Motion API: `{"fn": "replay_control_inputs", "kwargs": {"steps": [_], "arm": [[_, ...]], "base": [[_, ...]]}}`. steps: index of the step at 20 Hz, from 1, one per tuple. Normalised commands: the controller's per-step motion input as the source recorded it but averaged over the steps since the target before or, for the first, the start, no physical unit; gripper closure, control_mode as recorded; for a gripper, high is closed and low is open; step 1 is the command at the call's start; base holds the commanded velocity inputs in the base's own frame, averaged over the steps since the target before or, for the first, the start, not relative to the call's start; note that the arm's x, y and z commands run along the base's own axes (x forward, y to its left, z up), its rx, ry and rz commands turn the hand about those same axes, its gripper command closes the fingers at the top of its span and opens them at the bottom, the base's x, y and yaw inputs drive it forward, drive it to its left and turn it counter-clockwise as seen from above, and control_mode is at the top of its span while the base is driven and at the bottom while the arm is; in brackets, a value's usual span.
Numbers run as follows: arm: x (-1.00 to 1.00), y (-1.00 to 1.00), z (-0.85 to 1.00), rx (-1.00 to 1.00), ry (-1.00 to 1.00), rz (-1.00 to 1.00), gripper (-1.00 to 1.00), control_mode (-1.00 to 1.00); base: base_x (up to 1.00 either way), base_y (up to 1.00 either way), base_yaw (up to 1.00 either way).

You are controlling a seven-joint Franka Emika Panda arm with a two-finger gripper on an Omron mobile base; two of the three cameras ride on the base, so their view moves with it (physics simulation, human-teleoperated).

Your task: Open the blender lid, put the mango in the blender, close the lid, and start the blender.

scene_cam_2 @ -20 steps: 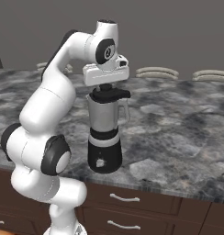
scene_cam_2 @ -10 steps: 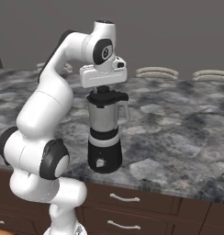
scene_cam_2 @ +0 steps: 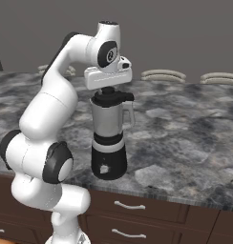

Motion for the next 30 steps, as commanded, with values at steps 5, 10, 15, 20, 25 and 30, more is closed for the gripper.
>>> {"fn": "replay_control_inputs", "kwargs": {"steps": [5, 10, 15, 20, 25, 30], "arm": [[0.02, 0.00, 0.04, 0.00, -0.10, 0.00, 1.00, -1.00], [-0.17, 0.00, 0.00, 0.00, -0.01, 0.00, 1.00, -1.00], [-0.01, 0.00, 0.00, 0.00, 0.01, 0.01, 1.00, -1.00], [0.00, 0.00, -0.16, -0.02, 0.05, 0.01, 1.00, -1.00], [-0.08, 0.00, -0.20, 0.00, 0.01, 0.00, -1.00, -1.00], [-0.05, 0.00, -0.09, 0.00, 0.00, 0.00, -1.00, -1.00]], "base": [[0.00, 0.00, 0.00], [0.00, 0.00, 0.00], [0.00, 0.00, 0.00], [0.00, 0.00, 0.00], [0.00, 0.00, 0.00], [0.00, 0.00, 0.00]]}}
